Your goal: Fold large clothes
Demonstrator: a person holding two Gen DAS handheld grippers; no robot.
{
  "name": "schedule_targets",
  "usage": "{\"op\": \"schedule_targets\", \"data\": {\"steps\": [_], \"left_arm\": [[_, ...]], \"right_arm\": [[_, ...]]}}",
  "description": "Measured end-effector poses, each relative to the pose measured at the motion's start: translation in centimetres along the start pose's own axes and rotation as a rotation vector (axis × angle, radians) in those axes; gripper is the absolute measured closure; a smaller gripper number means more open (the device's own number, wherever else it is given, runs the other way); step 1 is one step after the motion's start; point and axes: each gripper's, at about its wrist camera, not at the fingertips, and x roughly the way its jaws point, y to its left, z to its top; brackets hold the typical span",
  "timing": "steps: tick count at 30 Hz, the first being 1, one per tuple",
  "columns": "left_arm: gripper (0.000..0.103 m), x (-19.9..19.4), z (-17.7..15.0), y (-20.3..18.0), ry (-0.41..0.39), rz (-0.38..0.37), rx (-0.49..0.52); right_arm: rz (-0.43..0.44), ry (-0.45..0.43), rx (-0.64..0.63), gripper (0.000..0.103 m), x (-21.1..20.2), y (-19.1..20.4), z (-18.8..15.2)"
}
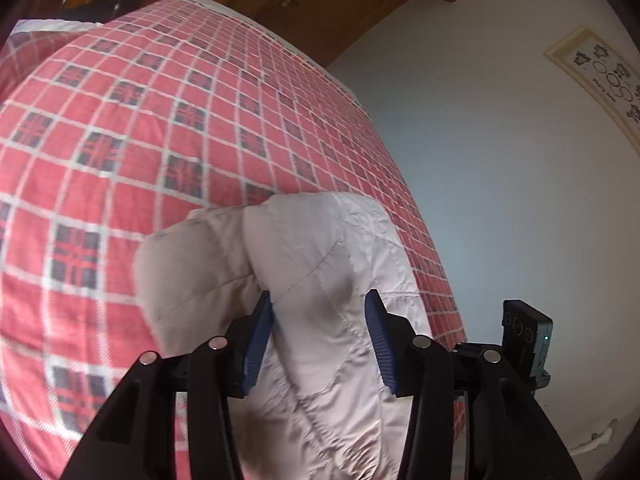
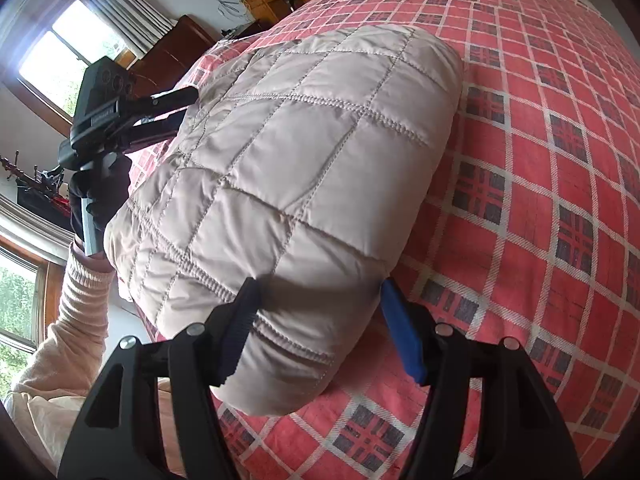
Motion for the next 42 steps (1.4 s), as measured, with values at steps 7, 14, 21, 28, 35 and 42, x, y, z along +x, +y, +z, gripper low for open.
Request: {"op": "schedule_targets", "data": {"steps": [7,14,21,28,35,42], "left_arm": [[0.096,-3.0,-0.3,-0.8,-0.099,-0.109,-0.009],[0.095,-1.5,-2.4,3.6,-0.025,-0.018,-0.07],[0.09,0.1,-3.0,3.6,-0.004,0.041,-0.07],[0.04,-4.4,-3.8,1.7,-0.034,0.106,-0.047],[0.035,-5.9,-6.2,4.1,-0.037,0.042,-0.111],[0.026,-3.7,-6.6,3.9,-0.033,-0.055,-0.1]], "right_arm": [[0.019,-0.001,-0.009,0.041,0.1,0.4,0.0],[0.049,0.003,-0.023,0.039,0.9,0.8,0.4],[0.045,0.007,-0.019,0.039,0.9,1.0,0.8],[0.139,-0.038,0.067,0.039,-0.8,-1.8,0.7],[0.207,-0.043,0.128,0.037,-0.6,-3.9,1.0],[0.262,-0.023,0.158,0.033,0.6,-4.7,1.5]]}}
